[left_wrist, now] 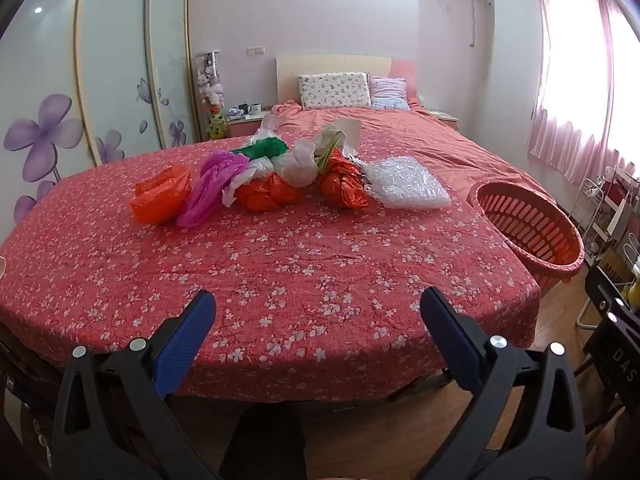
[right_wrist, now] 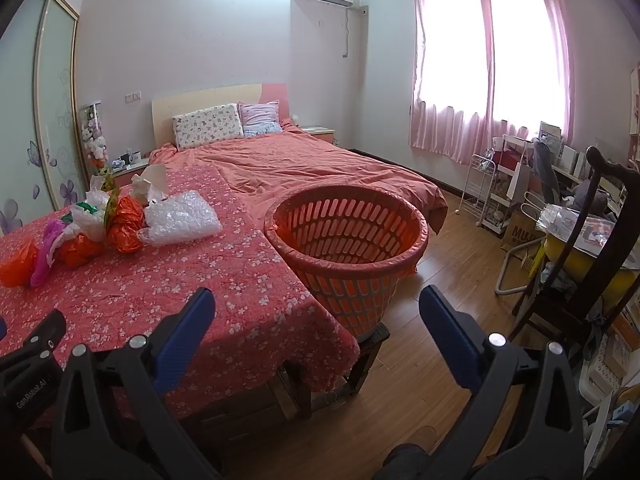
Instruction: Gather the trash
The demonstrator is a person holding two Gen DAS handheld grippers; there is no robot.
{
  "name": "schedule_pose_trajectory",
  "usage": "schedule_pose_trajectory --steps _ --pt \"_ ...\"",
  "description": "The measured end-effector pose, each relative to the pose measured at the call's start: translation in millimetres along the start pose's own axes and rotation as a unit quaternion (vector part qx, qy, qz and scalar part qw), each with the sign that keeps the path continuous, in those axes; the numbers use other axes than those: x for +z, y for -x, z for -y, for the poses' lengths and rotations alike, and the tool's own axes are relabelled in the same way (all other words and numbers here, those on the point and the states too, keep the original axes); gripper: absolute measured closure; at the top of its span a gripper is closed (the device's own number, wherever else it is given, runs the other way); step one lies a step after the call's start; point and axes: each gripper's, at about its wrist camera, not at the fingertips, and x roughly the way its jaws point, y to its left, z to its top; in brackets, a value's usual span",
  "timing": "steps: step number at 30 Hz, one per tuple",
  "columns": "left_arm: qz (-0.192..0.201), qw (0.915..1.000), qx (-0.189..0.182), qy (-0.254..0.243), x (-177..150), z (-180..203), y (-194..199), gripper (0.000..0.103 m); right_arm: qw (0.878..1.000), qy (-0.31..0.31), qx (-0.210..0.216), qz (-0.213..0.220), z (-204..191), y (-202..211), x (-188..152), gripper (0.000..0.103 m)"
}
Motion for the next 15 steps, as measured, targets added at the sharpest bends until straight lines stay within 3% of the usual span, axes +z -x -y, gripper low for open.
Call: schedule_pose_trajectory --steps 15 --pt "0.000 1.0000 0.000 -0.001 -0.2 0.9 0.8 0.002 1.000 0.001 -0.001 0.000 0.4 0.6 0.0 0.004"
